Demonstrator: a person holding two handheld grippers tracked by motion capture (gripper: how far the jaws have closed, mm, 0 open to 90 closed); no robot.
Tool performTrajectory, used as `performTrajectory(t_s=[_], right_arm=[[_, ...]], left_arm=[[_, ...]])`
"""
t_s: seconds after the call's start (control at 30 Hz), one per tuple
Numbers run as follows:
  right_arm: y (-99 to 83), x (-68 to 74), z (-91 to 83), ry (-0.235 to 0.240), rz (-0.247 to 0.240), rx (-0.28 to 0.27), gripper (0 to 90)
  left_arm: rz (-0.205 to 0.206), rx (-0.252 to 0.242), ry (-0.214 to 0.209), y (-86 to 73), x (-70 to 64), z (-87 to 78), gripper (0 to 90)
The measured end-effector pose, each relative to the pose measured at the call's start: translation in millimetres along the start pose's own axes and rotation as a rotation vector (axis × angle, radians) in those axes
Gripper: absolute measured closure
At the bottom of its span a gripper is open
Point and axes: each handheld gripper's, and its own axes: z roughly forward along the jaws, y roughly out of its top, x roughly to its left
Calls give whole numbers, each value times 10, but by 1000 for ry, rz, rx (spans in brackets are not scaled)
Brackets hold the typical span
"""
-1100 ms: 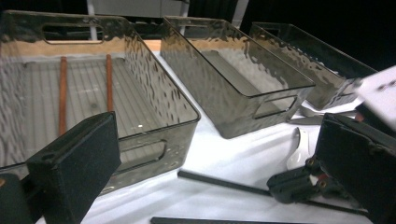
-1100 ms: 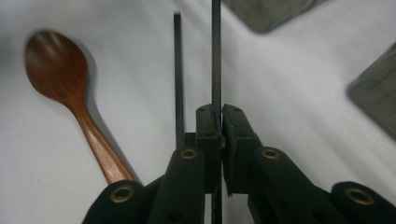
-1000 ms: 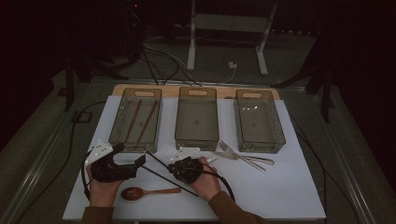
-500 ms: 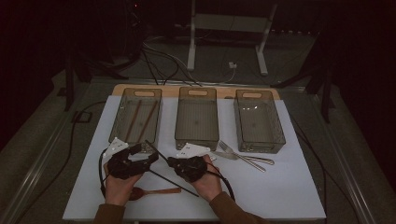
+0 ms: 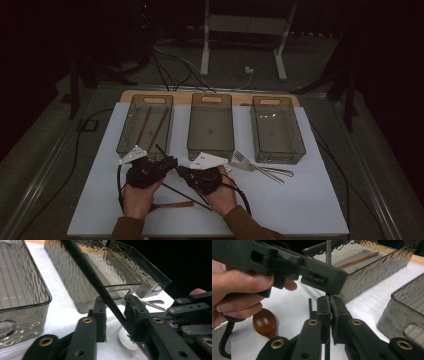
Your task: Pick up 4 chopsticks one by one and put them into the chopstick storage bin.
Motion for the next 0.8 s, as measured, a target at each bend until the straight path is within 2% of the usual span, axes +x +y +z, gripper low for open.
performTrajectory(t_s=[0.1,0.23,0.27,0.4,0.5,0.53,0.67,0.8], right_arm=[[-16,-13,9,0,8,0,870],[-16,-39,-6,11,20,-2,857],[-14,-44,-6,15,21,1,825],[-29,-76,-17,26,33,10,544],[-40,-114,-58,31,44,11,426],[-42,-129,-73,35,49,14,398],[-48,-173,-157,23,45,13,347],[-62,-231,-230,5,48,15,298]], left_arm=[[-15,3,-7,9,-11,18,785],[-54,-4,-44,8,11,20,807],[-60,-6,-53,9,11,19,812],[-95,-25,-92,24,6,14,833],[-128,-47,-131,46,8,3,854],[-137,-54,-142,57,4,-3,860],[-134,-67,-143,122,-22,-40,866],[-123,-79,-133,203,-38,-92,867]])
